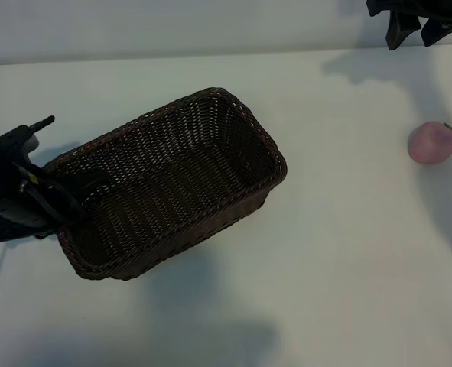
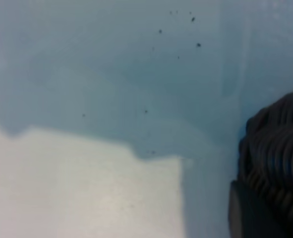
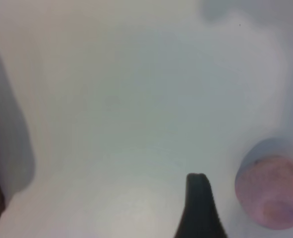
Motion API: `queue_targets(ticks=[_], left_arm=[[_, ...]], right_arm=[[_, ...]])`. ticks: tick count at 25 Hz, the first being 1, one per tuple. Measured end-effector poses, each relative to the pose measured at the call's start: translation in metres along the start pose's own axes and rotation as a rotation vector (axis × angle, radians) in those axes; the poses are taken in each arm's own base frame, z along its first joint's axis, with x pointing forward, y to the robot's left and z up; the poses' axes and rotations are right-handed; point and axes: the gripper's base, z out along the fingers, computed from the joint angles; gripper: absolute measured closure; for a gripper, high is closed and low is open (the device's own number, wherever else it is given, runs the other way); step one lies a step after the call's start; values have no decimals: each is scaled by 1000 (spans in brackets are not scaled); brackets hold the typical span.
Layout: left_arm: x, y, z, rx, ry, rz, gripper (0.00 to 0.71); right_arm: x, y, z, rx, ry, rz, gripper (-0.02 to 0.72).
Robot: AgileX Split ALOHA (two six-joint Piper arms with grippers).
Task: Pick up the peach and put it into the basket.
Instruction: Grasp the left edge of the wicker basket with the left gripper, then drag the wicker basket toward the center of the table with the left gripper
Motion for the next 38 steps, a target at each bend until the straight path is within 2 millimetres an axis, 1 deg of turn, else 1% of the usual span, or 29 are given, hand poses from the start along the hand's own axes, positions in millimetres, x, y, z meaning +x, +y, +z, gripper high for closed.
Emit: queue_targets(ticks=[24,33,36,38], left_arm=[[0,-1,0,7,1,-6,607],[3,-5,-1,58,31,33,613],[4,-7,-5,83,35,67,615],[3,-10,-12,106,30,84,615]], right_arm=[[0,0,0,0,0,0,219],[0,0,0,0,0,0,219],[0,0,0,0,0,0,219],[0,0,0,0,0,0,219]])
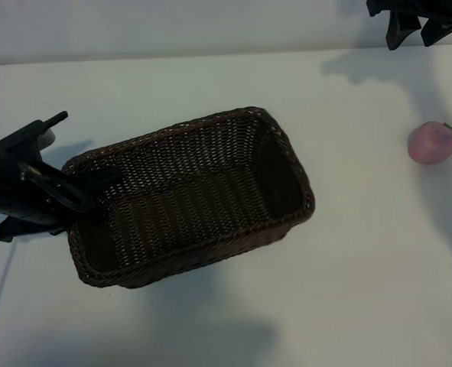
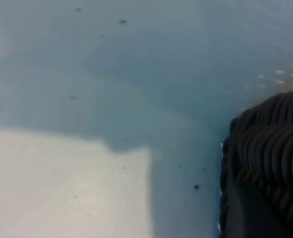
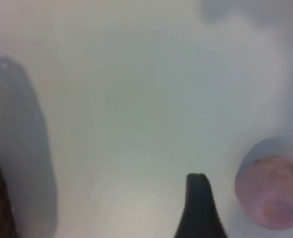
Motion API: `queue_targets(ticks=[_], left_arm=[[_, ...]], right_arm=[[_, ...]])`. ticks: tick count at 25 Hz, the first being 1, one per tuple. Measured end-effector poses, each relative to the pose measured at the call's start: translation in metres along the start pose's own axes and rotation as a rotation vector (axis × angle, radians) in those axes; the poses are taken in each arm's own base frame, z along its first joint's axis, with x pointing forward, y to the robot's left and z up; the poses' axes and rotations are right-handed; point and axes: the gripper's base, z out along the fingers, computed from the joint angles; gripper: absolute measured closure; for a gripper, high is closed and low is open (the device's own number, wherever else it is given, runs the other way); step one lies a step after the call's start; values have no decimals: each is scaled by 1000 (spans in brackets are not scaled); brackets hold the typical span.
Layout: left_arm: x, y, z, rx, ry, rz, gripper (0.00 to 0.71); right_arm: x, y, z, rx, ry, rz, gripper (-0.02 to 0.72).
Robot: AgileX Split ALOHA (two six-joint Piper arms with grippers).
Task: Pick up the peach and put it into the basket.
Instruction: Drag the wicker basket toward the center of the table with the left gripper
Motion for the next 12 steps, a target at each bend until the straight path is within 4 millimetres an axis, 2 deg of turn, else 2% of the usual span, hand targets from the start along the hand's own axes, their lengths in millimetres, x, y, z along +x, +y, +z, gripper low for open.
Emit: queue_targets(ticks=[6,12], left_arm=[[-15,-19,-29,92,-78,32,615],[-29,-33,-40,121,-84,88,616]], right_arm=[[0,0,0,0,0,0,219],[0,0,0,0,0,0,219]])
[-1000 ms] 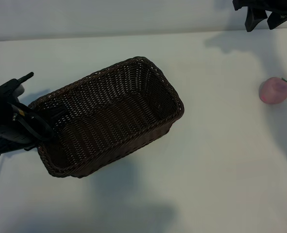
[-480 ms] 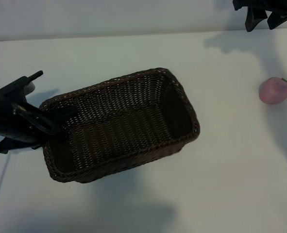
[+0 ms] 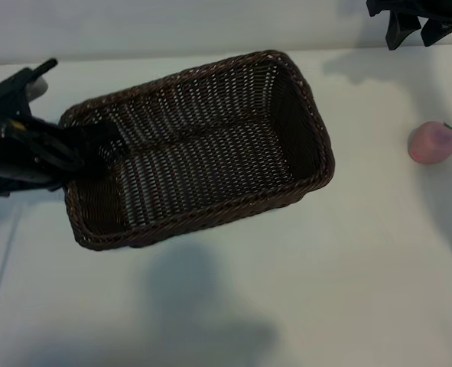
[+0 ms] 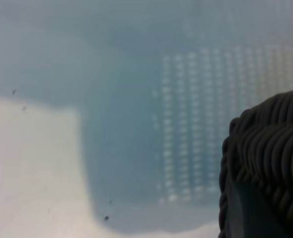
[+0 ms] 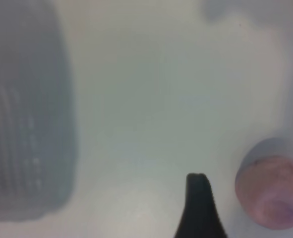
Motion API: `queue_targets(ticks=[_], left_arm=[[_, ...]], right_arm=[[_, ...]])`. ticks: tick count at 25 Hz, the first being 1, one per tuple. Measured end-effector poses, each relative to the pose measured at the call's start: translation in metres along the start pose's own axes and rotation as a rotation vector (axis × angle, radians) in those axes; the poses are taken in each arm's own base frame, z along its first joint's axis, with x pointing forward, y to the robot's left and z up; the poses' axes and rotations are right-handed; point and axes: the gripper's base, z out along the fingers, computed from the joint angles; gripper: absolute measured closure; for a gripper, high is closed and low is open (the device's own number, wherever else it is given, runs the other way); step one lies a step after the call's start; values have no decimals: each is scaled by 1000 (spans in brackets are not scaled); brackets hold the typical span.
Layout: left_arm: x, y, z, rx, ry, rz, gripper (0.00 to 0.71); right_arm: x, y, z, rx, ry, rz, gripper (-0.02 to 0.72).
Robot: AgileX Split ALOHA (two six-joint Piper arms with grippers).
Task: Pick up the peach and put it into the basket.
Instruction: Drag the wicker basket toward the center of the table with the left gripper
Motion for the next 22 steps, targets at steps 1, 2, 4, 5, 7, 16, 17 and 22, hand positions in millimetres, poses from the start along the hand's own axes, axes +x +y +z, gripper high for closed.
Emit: queue_targets(ticks=[1,2,4,5,7,16,17,22], left_arm=[[-3,-2,0,4,1,14,616],[-7,-5,0,7,3,24,616],[-12,-8,3,8,13,44,616],[-15,-10,7,7,21,53,616],[-22,-13,12,8,32,75,616],[-60,-34,43,20,63,153,616],[-63,-36,48,20,70,157,616],[-71,-57,72,42,94,195,616]], right_arm=[[0,0,0,0,0,0,219],[0,0,0,0,0,0,219],[0,0,0,0,0,-1,219],[0,0,0,0,0,-2,219],[0,0,0,0,0,-3,219],[0,0,0,0,0,-10,219],[0,0,0,0,0,-10,219],[0,0,0,0,0,-10,219]])
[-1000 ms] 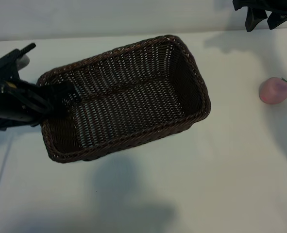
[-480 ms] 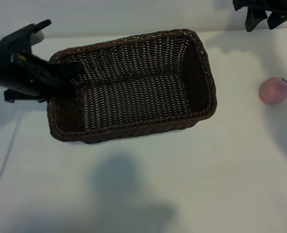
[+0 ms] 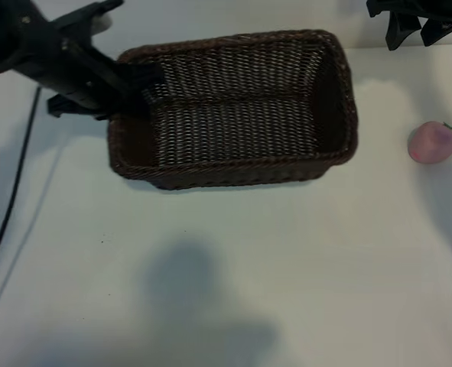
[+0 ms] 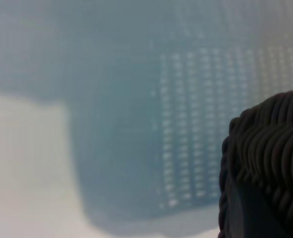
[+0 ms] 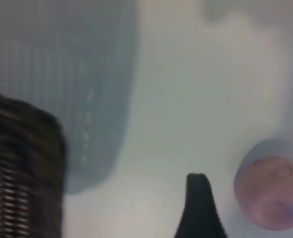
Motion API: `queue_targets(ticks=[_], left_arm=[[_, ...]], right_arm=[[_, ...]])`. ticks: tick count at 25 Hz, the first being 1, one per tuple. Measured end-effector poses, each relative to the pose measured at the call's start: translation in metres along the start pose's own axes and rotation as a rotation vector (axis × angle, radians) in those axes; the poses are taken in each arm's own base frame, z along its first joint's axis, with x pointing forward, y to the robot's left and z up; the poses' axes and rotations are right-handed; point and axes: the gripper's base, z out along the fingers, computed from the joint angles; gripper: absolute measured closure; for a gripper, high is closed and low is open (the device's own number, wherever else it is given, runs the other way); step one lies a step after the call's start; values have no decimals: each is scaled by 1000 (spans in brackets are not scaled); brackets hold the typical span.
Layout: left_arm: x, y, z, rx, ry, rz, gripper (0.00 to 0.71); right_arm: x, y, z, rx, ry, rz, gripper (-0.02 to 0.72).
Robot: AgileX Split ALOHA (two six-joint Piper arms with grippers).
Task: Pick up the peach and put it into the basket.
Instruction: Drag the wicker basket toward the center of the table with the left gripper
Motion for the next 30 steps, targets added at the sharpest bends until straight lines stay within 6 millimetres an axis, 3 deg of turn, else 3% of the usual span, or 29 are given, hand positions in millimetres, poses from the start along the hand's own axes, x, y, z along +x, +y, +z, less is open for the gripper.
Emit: queue_targets(ticks=[5,10,19,30], left_arm=[[1,-20,32,16,48,49,617],[-1,-24,51,16,68,59,617],[5,-18,69,-1,107,49,617],[5,-18,70,-2,106,49,617]], right_arm=[[0,0,0,0,0,0,219],[0,0,0,0,0,0,219],[0,0,0,0,0,0,219],[0,0,0,0,0,0,219]])
